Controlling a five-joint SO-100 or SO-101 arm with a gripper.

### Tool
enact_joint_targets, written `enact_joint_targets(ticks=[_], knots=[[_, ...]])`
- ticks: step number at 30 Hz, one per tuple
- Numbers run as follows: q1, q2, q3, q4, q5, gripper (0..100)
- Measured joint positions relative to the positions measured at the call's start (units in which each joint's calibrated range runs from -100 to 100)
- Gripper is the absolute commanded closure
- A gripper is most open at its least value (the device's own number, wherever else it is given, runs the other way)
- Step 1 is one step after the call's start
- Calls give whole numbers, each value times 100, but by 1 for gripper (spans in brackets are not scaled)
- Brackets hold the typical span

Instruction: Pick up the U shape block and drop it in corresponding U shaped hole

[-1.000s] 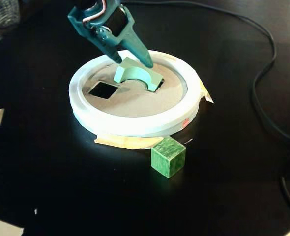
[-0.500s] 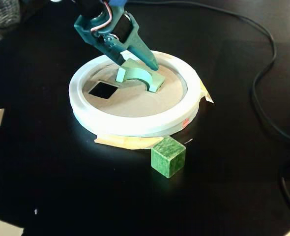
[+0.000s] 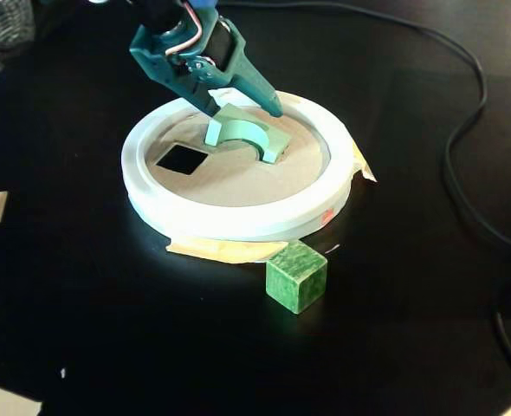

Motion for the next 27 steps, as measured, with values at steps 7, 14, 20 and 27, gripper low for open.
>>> enact_joint_targets(ticks=[7, 14, 20, 27], knots=[[200, 80, 49, 10, 10, 29], [200, 80, 49, 68, 24, 29], [380, -276, 49, 883, 29, 29], [989, -1623, 29, 1979, 29, 29]])
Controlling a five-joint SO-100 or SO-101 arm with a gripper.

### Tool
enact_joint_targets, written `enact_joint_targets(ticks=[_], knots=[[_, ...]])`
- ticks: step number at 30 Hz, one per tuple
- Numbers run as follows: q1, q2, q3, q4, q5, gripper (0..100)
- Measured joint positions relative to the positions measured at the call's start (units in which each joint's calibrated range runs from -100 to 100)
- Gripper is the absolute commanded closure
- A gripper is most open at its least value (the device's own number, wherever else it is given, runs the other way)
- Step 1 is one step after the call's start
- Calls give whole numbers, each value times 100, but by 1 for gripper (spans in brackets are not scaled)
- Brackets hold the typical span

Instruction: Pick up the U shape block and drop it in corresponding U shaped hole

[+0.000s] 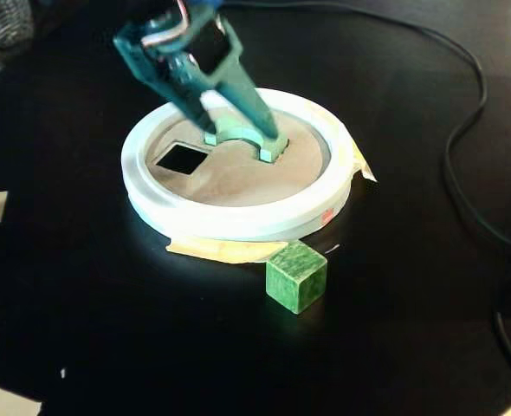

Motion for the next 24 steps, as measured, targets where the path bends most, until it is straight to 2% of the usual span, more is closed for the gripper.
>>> enact_joint_targets(ticks=[9, 14, 18, 24], knots=[[80, -999, 0, 970, 20, 29], [460, -1837, 449, 1513, 34, 30], [1129, -3379, 1571, 1523, 293, 30], [2458, -6652, 3875, 1523, 816, 30]])
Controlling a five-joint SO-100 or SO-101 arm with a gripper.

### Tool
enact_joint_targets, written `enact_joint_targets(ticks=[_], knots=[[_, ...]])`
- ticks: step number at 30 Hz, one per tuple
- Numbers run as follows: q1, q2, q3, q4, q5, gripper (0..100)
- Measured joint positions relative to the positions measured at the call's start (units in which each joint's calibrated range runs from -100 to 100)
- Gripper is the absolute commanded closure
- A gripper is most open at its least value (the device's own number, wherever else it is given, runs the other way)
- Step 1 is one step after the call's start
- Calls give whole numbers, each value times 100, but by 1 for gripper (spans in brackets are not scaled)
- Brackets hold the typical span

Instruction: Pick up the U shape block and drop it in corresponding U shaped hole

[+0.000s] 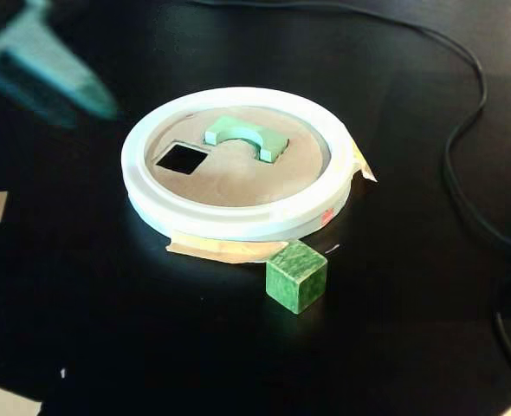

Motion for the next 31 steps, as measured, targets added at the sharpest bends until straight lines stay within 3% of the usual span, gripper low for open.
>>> enact_joint_targets(ticks=[4, 9, 18, 31], knots=[[859, -1971, 1308, 0, 435, 29], [1558, -2987, 2401, 10, 659, 29], [1818, -3210, 3924, -1135, 987, 30], [1838, -3192, 4714, -1426, 1021, 31]])
